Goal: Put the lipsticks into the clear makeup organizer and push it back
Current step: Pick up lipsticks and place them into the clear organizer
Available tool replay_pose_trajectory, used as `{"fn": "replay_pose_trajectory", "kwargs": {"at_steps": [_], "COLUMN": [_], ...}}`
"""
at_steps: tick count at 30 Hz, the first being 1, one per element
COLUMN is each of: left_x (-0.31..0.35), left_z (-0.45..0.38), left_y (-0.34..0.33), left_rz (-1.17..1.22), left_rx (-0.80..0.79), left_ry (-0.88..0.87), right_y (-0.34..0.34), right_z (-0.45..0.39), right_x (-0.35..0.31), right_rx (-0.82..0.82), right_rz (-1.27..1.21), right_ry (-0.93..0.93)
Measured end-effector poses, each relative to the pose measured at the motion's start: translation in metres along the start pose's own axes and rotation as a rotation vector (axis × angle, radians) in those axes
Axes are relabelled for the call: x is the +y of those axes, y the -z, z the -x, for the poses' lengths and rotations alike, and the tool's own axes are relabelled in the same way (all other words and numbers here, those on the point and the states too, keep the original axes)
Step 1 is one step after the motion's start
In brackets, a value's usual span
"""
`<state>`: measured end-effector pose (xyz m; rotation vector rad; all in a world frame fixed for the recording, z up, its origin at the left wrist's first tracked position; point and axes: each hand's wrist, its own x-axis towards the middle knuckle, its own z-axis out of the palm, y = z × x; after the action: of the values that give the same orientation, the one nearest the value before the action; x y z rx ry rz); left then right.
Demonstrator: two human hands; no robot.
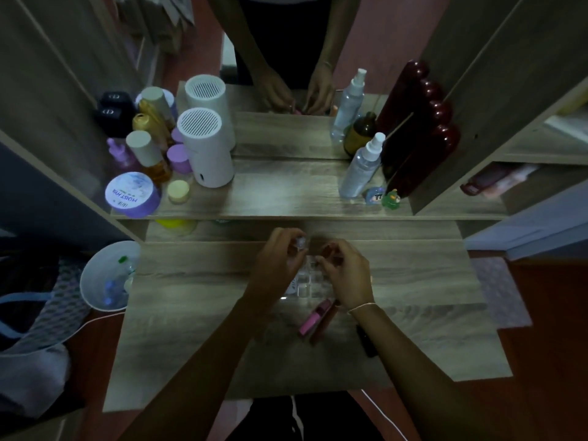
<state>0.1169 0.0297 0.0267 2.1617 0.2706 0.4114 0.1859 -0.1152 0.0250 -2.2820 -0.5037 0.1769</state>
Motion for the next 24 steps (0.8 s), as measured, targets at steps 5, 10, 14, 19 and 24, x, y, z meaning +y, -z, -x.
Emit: {"fn": "replay_pose_trajectory", "kwargs": {"at_steps": [5, 10, 14, 19, 24], "left_x": [-0.006, -0.006, -0.004, -0.003, -0.006], "left_z": [0.005, 0.007, 0.008, 0.005, 0.007], "left_y": [-0.005, -0.009, -0.012, -0.013, -0.013], "left_rz": [-0.066, -0.116, -0.162, -0.184, -0.167], "left_rx": [-0.093, -0.172, -0.206, -0.199, -0.201], "left_ry": [-0.038, -0.051, -0.046, -0.005, 0.004], "right_y": [-0.011, -0.02, -0.022, -0.022, -0.022], "right_z": [-0.001, -0.002, -0.003, -0.001, -0.002], "right_x": [0.012, 0.019, 0.021, 0.022, 0.02], "right_rx": [-0.06, -0.105, -0.128, -0.127, -0.119], "right_rz": [0.083, 0.142, 0.176, 0.202, 0.194], "right_ry": [0.02, 0.014, 0.0, -0.002, 0.001]}}
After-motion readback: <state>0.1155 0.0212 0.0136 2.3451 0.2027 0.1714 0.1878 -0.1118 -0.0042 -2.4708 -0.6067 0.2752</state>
